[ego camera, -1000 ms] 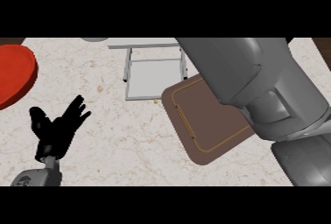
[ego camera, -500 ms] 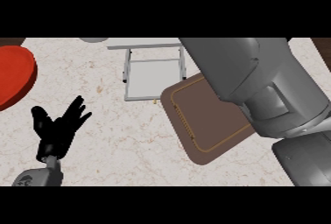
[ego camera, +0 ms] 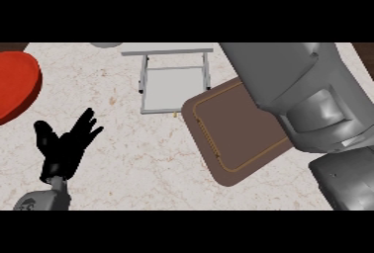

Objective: Pick the croissant from the tray and place it in the tiered shelf

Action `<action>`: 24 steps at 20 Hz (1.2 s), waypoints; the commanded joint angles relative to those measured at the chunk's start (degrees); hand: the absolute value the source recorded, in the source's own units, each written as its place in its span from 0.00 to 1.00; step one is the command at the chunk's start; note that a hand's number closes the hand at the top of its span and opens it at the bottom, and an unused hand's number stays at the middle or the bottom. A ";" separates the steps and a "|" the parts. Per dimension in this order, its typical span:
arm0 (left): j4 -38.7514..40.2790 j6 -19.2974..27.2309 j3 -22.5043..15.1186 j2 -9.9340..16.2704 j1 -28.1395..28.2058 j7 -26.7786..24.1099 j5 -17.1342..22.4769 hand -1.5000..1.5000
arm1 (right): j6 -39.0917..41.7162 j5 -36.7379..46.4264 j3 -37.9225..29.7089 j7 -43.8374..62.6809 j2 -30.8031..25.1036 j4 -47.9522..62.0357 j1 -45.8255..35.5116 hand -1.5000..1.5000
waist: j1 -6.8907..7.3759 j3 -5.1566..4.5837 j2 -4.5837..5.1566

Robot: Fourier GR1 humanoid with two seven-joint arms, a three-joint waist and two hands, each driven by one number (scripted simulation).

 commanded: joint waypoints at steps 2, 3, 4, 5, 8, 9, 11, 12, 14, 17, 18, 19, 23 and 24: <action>1.50 0.19 -0.29 -0.39 0.79 2.63 -0.01 0.50 | -3.99 -5.12 -5.69 -2.78 -0.34 -3.14 1.20 0.00 | -0.52 -0.30 -0.02; 2.02 1.29 -1.23 -1.07 -0.84 3.69 -1.11 0.50 | -5.19 -5.67 -6.67 -1.27 0.45 -2.04 -0.39 0.00 | -0.23 -0.34 0.20; 3.52 0.77 -0.37 -0.88 0.60 1.68 -0.83 0.50 | -5.58 -7.10 -7.91 -1.10 0.51 -3.87 -0.93 0.00 | -0.59 -0.34 0.02; 1.57 0.25 -1.05 -0.90 0.80 2.22 -0.71 0.50 | -6.49 -7.10 -8.58 0.48 0.31 -2.20 -3.00 0.00 | 0.21 -0.37 0.17; 2.06 1.35 -1.31 -2.07 1.15 2.14 -1.09 0.50 | -11.13 -8.27 -10.67 -4.03 -1.43 -3.79 0.55 0.00 | -0.37 -0.35 0.17; 1.53 0.05 0.13 -0.13 0.92 2.50 -0.11 0.50 | -12.76 -7.68 -10.59 -1.99 -1.85 -4.00 -1.14 0.00 | -0.50 -0.36 -0.05; 3.50 -1.49 1.36 1.10 -0.38 1.50 0.75 0.50 | -13.43 -6.67 -10.76 -4.07 -5.48 -2.58 -0.75 0.00 | -0.38 -0.40 0.32; 3.36 0.47 -0.59 -1.45 1.56 0.60 -1.04 0.50 | -15.62 -5.21 -9.50 -0.84 -4.37 -3.22 -2.34 0.00 | -1.00 -0.38 -0.17; 4.88 1.71 -0.30 -1.78 -0.52 1.61 -1.50 0.50 | -15.15 -4.10 -8.98 0.34 -7.40 -3.17 -0.89 0.00 | -1.98 -0.36 -0.25; 1.54 0.56 -0.91 -1.97 3.71 0.90 -1.01 0.50 | -18.36 -4.45 -10.20 0.65 -9.86 -5.28 2.30 0.00 | -2.14 -0.29 -0.62; -0.66 1.16 -0.44 -1.21 3.04 3.69 -0.64 0.50 | -20.08 -4.85 -10.90 -0.22 -10.50 -6.30 4.84 0.00 | -2.26 -0.23 -0.71; -0.49 1.01 0.59 -0.65 4.21 1.91 -0.57 0.50 | -19.12 -5.38 -11.20 2.06 -11.01 -7.45 4.07 0.00 | -2.25 -0.26 -0.82; 2.51 0.25 1.52 -0.18 2.03 0.43 -0.44 0.50 | -14.57 -8.23 -13.33 2.26 -16.25 -11.72 7.88 0.00 | -2.78 -0.26 -0.73; 1.14 -0.15 1.04 -0.48 5.59 0.17 -0.44 0.50 | -13.19 -8.34 -12.92 4.75 -16.67 -13.57 7.53 0.00 | -2.94 -0.25 -1.06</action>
